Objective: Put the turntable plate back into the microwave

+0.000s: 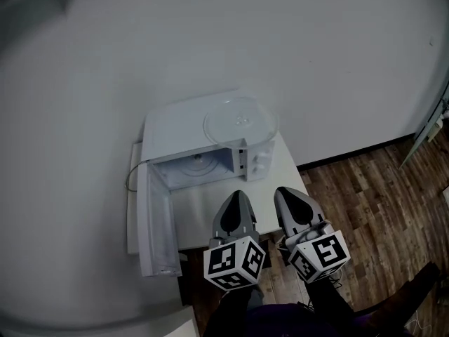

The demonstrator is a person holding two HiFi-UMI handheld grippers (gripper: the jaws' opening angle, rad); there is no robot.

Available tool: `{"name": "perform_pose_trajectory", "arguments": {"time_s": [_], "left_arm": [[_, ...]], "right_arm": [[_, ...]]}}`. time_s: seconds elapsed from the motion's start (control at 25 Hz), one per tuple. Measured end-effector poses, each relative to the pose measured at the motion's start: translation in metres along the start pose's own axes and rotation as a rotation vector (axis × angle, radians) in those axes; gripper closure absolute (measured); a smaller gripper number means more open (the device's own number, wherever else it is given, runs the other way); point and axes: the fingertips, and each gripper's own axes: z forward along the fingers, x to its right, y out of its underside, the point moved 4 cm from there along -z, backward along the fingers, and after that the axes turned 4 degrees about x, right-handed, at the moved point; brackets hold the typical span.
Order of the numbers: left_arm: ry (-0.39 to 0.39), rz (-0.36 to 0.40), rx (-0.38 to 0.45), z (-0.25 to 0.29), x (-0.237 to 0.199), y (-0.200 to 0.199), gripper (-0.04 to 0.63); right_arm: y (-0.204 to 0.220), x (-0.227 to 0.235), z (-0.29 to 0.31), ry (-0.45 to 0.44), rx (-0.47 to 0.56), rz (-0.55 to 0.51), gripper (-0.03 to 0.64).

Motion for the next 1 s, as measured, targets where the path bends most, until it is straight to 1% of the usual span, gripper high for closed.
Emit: {"name": "perform_pose_trajectory", "arguments": {"time_s": [0.08, 0.16, 0.28, 0.48, 0.64, 0.8, 0.96, 1.0], "left_arm": [[0.006, -0.01, -0.014, 0.024, -0.012, -0.003, 0.588], [0.015, -0.016, -0.034, 0.047, -0.025, -0.007, 0.56], [0.025, -0.018, -0.073, 0.073, -0.043, -0.007, 0.56], [0.029, -0.049, -0.111, 0.099, -0.06, -0.002, 0.561], [0.027, -0.046, -0.136, 0.113, -0.061, 0.008, 0.561], [0.0, -0.055, -0.12, 0.127, -0.065, 0.006, 0.561], [-0.028, -0.042, -0.102, 0.136, -0.062, -0.001, 0.56], [-0.026, -0.052, -0.099, 0.139, -0.061, -0.002, 0.56]], "right_arm": [[0.002, 0.007, 0.025, -0.003, -0.006, -0.008, 0.606], [0.003, 0.016, 0.048, 0.005, -0.004, -0.007, 0.606], [0.005, 0.026, 0.077, 0.021, -0.006, -0.008, 0.606], [0.018, 0.036, 0.104, 0.034, -0.043, -0.023, 0.606], [0.028, 0.051, 0.113, 0.049, -0.07, -0.016, 0.606], [0.028, 0.07, 0.124, 0.044, -0.063, -0.019, 0.606], [0.022, 0.088, 0.133, 0.027, -0.069, -0.01, 0.606], [0.021, 0.093, 0.136, 0.021, -0.075, -0.015, 0.606]]}}
